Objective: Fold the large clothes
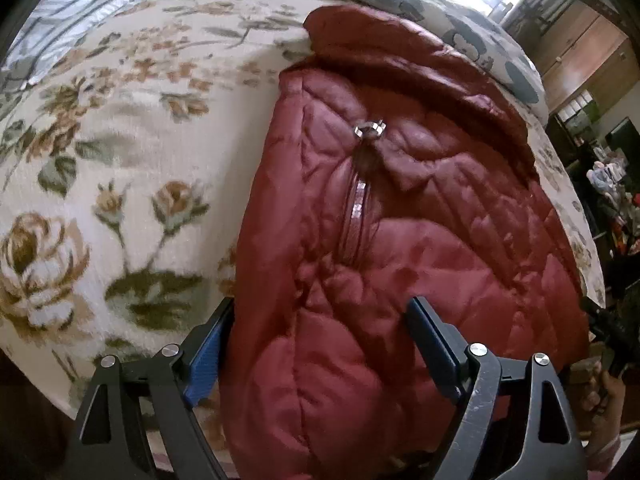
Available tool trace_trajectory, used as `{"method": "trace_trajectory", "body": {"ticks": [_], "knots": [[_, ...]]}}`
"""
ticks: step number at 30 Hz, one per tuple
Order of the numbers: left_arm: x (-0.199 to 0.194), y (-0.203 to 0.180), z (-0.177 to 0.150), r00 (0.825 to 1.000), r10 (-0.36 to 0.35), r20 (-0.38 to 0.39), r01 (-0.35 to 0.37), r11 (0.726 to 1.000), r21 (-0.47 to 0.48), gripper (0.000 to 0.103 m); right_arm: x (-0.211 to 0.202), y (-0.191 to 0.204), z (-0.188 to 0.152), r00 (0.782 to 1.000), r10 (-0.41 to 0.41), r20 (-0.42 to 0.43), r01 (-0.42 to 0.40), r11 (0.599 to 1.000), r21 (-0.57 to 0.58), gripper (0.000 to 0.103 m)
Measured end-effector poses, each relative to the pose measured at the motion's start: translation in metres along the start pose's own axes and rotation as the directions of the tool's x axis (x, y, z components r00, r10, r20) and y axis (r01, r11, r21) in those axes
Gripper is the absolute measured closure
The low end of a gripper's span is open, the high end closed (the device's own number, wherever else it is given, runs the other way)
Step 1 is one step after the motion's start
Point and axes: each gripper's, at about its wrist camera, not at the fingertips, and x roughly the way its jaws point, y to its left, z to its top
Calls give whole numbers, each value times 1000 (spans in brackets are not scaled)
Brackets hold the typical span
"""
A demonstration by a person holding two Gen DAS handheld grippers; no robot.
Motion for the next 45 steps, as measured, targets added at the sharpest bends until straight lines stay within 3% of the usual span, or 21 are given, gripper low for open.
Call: {"method": "trace_trajectory", "body": {"ticks": [13,24,25,28,30,33,40,45], "knots": [[9,-1,-17,998,-42,-35,43,999,20,14,10,7,-19,997,57,-47,-59,998,-22,27],[11,-1,-18,996,-84,-44,85,996,35,16,14,1,-19,993,101,-60,-102,995,-12,29],[11,-3,-19,995,-91,-44,93,995,42,18,14,4,-19,993,96,-63,-98,995,-23,29],[10,-10,-21,992,-117,-48,120,990,72,37,14,12,-19,993,94,-74,-99,993,-67,36],[8,-14,-21,992,-120,-43,123,989,87,59,12,15,-19,993,95,-70,-101,991,-85,50],[7,-15,-18,991,-126,-34,129,988,85,75,7,17,-17,993,107,-52,-112,989,-94,67],[-14,-32,-12,996,-84,17,81,987,141,85,-8,25,-5,990,143,15,-141,984,-112,77],[-41,-40,-1,989,-120,85,106,983,150,87,-32,43,11,975,196,100,-179,971,-162,79]]}}
